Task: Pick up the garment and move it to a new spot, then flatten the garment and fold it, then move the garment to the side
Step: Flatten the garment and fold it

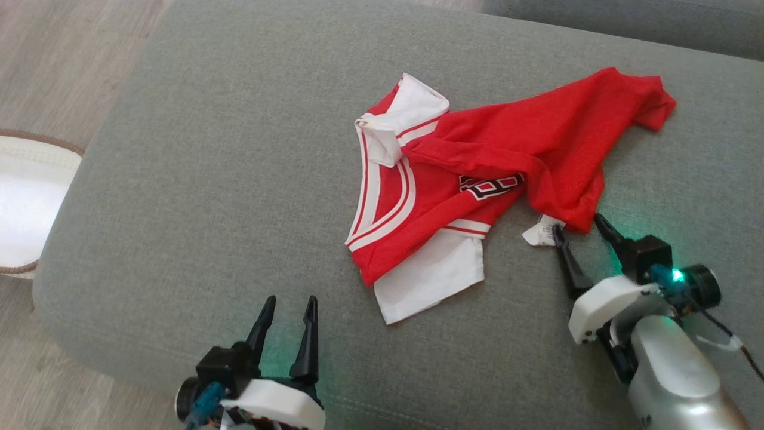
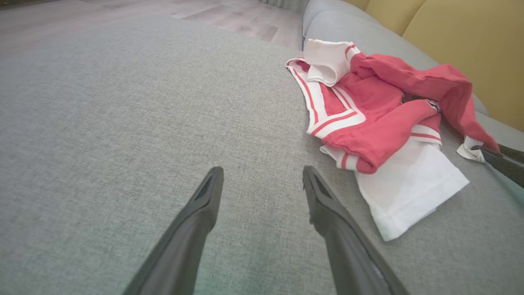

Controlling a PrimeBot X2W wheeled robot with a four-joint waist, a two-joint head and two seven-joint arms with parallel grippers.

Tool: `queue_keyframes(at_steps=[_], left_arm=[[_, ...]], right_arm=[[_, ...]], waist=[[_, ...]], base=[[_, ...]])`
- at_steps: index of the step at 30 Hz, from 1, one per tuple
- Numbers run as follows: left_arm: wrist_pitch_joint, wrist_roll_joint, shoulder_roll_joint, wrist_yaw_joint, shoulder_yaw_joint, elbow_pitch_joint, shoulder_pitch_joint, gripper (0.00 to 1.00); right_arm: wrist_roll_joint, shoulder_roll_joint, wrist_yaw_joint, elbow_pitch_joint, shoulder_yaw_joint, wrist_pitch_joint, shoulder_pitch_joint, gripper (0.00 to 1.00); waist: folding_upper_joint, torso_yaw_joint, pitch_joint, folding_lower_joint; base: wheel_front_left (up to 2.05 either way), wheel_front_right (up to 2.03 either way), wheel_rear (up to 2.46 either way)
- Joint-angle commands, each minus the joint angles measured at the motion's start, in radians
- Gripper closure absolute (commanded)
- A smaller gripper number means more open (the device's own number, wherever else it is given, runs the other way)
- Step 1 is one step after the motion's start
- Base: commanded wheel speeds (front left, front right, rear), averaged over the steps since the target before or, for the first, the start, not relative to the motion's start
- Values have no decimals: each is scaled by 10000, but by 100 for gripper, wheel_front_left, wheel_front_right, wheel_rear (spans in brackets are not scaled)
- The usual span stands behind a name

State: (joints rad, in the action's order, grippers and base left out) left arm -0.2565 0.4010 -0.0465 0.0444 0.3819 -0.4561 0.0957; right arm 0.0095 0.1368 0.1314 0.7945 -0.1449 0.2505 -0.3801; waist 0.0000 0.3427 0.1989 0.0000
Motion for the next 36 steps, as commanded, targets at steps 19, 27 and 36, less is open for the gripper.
queue_keyframes(at_steps=[19,27,36], left_arm=[[-53,-419,-37,124,-1100,-40,-766,0],[-53,-305,-37,25,-1208,-15,-1195,0],[-53,-107,-37,-89,-1063,-94,-1400,0]], right_arm=[[61,213,-7,-3753,725,112,8,100],[345,749,-7,-5496,-212,-72,-613,100],[862,1306,-7,-7437,-835,-1954,-2188,100]], waist=[[0,-1807,-1959,0],[0,-2605,-2535,0],[0,-2784,-2466,0]], base=[[0,0,0],[0,0,0],[0,0,0]])
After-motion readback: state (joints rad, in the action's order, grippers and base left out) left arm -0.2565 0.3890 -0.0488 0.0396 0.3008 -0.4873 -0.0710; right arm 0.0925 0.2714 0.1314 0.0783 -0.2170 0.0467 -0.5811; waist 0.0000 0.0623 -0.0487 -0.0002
